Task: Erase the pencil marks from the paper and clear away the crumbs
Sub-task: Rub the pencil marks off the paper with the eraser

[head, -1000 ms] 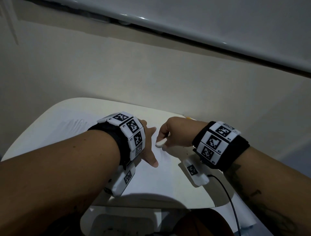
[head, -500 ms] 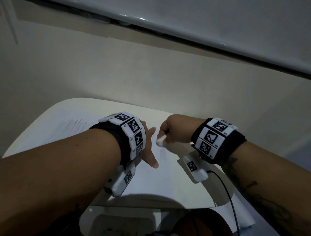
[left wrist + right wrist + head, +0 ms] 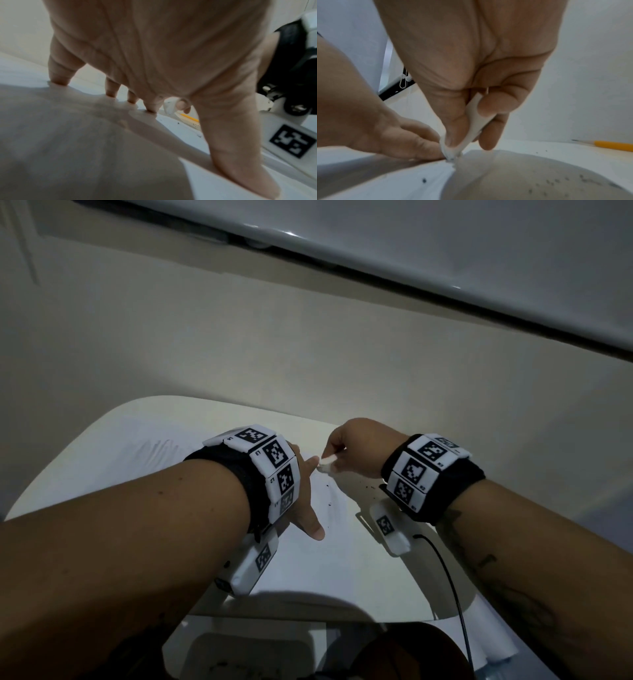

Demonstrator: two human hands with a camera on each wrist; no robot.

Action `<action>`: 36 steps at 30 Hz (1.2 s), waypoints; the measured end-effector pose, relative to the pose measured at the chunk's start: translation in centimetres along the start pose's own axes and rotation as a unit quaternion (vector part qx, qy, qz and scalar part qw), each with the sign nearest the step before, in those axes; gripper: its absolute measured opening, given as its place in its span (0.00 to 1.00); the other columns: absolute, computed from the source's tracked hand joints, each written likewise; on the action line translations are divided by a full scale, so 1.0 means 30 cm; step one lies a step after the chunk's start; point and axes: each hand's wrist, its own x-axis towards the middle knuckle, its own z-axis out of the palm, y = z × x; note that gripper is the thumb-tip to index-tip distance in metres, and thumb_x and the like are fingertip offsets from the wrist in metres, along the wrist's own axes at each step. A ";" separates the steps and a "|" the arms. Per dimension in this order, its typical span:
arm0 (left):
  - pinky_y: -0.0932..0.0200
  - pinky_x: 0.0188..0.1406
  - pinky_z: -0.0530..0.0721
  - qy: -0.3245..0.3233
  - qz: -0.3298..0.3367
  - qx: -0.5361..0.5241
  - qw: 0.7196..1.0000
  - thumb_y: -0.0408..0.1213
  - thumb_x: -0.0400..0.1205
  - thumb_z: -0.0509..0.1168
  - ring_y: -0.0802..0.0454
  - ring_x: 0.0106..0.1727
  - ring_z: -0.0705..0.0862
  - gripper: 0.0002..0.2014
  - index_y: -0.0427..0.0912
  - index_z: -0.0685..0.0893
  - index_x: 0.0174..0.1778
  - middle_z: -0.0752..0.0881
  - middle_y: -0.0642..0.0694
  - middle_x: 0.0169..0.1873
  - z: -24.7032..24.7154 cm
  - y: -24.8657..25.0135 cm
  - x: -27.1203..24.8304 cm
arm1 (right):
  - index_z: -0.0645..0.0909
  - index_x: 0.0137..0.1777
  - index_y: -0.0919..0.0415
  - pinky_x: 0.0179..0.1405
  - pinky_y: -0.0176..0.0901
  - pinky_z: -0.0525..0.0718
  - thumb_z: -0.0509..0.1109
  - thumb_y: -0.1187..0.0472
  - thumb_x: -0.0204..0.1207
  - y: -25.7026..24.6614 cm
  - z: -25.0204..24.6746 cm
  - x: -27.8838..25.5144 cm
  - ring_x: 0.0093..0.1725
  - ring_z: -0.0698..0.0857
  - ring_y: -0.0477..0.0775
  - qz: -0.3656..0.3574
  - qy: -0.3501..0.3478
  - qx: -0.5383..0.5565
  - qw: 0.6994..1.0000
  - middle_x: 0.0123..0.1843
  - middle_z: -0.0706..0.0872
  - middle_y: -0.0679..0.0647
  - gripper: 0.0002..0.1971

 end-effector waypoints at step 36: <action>0.36 0.79 0.58 -0.004 -0.020 0.027 0.999 0.81 0.62 0.64 0.39 0.85 0.52 0.66 0.54 0.35 0.86 0.47 0.43 0.86 0.005 -0.001 0.006 | 0.89 0.46 0.45 0.48 0.41 0.86 0.79 0.47 0.71 0.007 0.004 -0.102 0.45 0.88 0.43 0.003 -0.091 0.001 0.996 0.44 0.91 0.41 0.06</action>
